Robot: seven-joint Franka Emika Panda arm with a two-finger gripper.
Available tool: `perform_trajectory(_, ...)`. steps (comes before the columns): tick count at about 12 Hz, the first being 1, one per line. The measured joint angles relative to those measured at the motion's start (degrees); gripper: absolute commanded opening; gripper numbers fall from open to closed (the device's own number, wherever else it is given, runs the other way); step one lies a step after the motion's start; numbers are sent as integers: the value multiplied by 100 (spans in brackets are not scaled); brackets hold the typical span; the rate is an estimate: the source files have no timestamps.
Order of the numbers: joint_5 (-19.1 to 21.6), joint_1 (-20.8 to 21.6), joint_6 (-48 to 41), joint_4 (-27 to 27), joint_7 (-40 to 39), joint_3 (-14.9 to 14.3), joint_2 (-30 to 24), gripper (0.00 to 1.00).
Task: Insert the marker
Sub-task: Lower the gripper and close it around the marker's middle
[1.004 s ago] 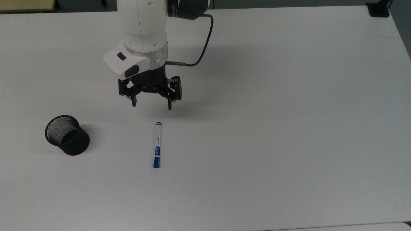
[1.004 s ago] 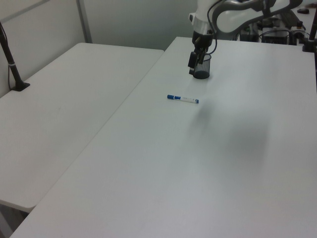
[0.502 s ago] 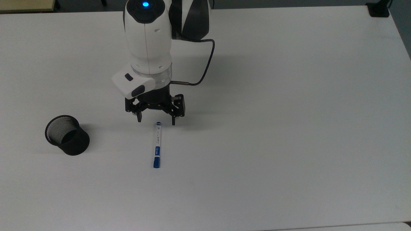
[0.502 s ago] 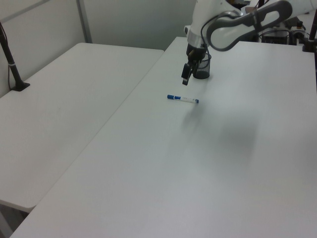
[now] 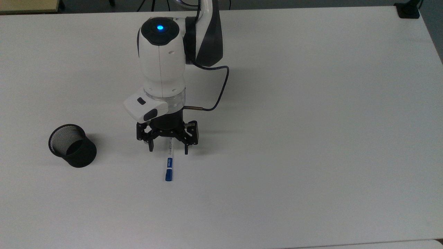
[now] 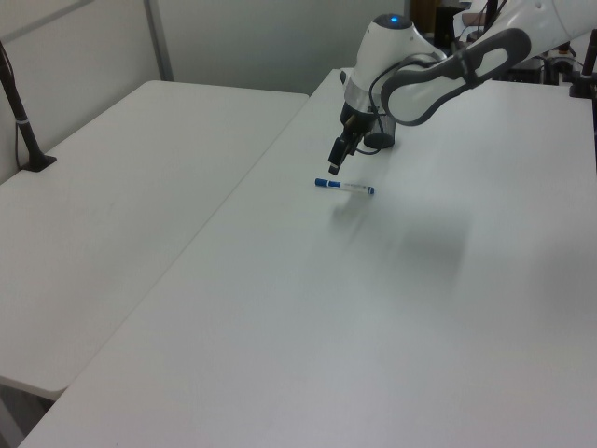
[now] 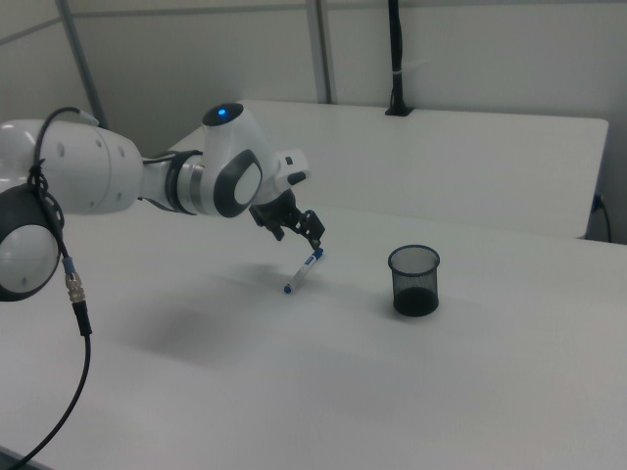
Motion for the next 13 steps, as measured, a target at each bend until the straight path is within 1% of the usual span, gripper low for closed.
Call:
perform_trajectory(1,0,-7,153,35,1,-16,91,82)
perform_trajectory(2,0,-23,291,69,1,-22,189,74)
perform_trajectory(3,0,-49,471,112,1,-23,334,68)
perform_trajectory(6,0,-58,854,165,1,-24,564,57)
perform_trajectory(7,0,-58,942,174,1,-24,623,52)
perform_trajectory(10,-2,-48,1023,192,2,-24,740,35)
perform_trajectory(11,-2,-42,1024,202,1,-24,767,27)
perform_trajectory(12,-3,-39,1024,215,1,-24,776,23)
perform_trajectory(13,-4,-39,1024,222,1,-24,777,23)
